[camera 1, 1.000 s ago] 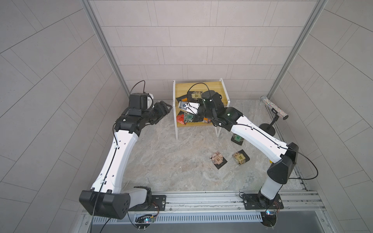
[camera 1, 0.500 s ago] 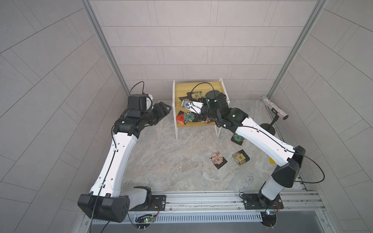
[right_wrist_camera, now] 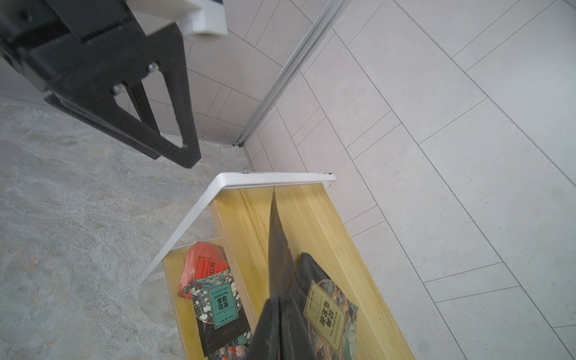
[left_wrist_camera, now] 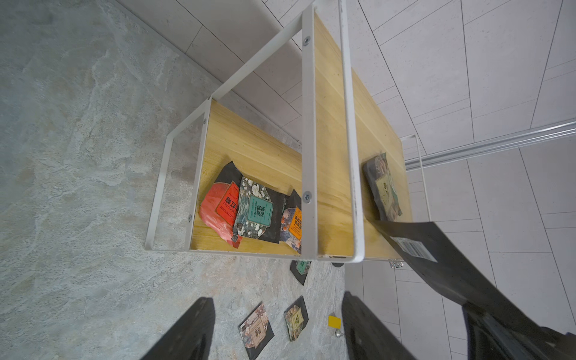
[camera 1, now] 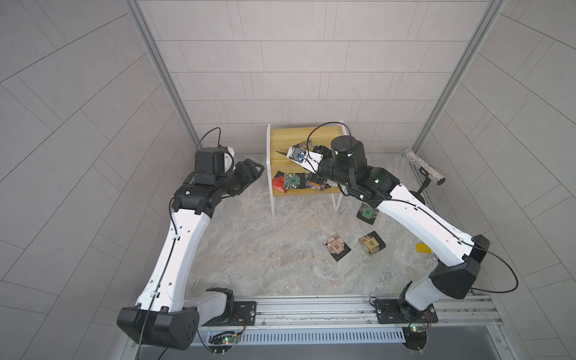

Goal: Remove the tea bags from the shelf
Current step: Pick up the tea bag from the shelf.

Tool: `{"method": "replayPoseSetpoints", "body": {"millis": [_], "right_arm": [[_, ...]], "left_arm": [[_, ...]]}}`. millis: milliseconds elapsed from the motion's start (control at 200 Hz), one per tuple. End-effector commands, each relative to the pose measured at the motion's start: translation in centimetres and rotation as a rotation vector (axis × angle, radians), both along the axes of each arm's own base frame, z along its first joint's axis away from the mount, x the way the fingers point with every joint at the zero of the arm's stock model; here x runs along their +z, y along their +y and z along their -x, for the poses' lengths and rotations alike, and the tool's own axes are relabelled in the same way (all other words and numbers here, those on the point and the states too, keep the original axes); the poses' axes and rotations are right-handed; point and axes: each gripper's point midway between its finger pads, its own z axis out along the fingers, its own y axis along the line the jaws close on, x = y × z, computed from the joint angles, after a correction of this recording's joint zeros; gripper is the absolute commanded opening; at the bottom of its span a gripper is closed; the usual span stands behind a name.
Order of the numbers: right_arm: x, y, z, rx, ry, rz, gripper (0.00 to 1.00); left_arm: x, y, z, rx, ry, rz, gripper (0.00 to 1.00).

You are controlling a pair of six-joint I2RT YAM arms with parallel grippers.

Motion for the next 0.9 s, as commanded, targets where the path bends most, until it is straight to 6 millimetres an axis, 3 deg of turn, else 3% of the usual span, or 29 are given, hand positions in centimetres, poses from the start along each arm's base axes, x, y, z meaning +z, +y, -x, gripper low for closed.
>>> {"method": "replayPoseSetpoints", "body": {"millis": [0,525,896], "right_arm": [[1.3,-0.4,0.9,0.015,-0.005,-0.046,0.09],[3.4,-1.5,3.0,0.044,-0.055,-0.125,0.01],[3.4,-2.4,5.7,0.061,-0.073,-0.115,0.0]], "left_arm": [[0.1,0.4,0.6,0.009,-0.011,-0.009,0.72],[-1.1,0.8,1.6,0.02,0.013,-0.023,0.72],[-2.5,1.0,1.9,0.025,0.039,-0.036,0.72]]}}
